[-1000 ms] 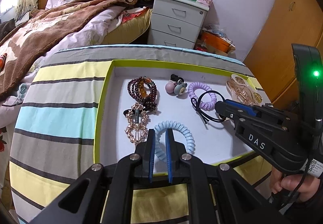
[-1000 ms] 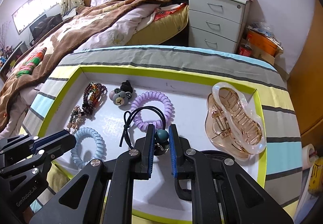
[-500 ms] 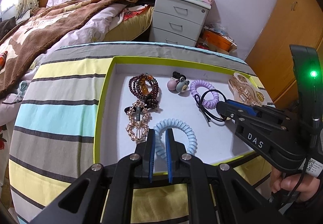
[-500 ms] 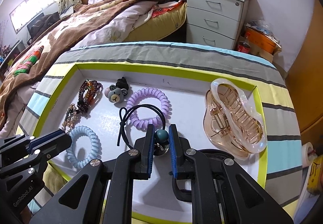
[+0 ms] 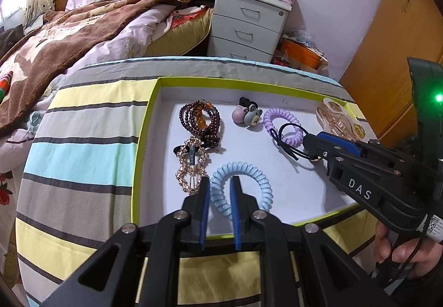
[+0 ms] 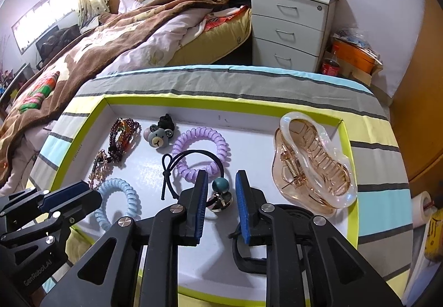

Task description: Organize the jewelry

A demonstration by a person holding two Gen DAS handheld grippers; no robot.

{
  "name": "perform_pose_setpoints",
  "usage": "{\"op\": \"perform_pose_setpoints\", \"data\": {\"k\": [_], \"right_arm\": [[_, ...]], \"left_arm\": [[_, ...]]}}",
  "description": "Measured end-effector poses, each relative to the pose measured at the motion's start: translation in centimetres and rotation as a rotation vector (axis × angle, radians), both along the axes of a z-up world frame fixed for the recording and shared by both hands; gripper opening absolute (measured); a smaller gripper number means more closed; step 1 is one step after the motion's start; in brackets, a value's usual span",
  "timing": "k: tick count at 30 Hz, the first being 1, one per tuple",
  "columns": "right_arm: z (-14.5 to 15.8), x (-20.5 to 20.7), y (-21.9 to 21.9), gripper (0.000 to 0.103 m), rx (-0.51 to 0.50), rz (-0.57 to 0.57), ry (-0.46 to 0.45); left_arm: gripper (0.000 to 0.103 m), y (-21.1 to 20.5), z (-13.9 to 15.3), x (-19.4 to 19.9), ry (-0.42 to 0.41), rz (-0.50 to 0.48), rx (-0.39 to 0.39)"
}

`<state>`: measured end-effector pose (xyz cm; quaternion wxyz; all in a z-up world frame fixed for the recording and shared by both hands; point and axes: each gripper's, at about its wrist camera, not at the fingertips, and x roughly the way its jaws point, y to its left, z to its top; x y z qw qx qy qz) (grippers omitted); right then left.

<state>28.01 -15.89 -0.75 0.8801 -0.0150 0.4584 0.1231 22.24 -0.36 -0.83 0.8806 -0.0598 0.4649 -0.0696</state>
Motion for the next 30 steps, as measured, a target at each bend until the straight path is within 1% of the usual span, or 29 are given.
{"op": "perform_pose_setpoints", "data": {"k": [3,4,5,8,10,19,23,24,26,30], "right_arm": [[0.3,-0.2,-0.1,0.03,0.007,-0.003,-0.004],[0.4,-0.3,-0.2,0.038,0.01,-0.005,-0.007],[0.5,-0.4,-0.2,0.042,0.018,-0.007,-0.01],[1.0,-1.0,-0.4,0.042,0.035,-0.013,-0.022],[1.4,-1.4,-0.4,0.042,0.041,-0.016,-0.033],[3.3,-4.9,-1.0,0.042,0.057,-0.037,-0.11],[4.0,-7.0,-1.3,0.042,0.075,-0.05,-0.137],[4.2,-7.5,-1.4,0.042,0.082,-0.052,-0.147],[4.6,-8.6,-1.5,0.042,0.095,-0.053,-0.158],[5.1,-10.6,-1.4,0.042,0.082,-0.059,-0.193]], "left_arm": [[0.028,0.0,0.2,-0.1,-0.005,0.006,0.003],[0.029,0.0,0.3,-0.2,-0.005,0.009,0.005],[0.03,0.1,0.4,-0.2,-0.007,0.01,0.004],[0.036,0.1,0.6,-0.6,-0.015,0.015,0.011],[0.044,0.1,0.8,-0.8,-0.018,0.022,0.02],[0.052,0.6,1.8,-3.0,-0.039,0.059,0.051],[0.055,0.9,2.6,-4.5,-0.079,0.079,0.064],[0.058,0.8,2.8,-4.8,-0.086,0.081,0.067],[0.06,0.9,3.2,-5.6,-0.098,0.082,0.064],[0.062,0.7,4.0,-7.2,-0.133,0.089,0.082]]}}
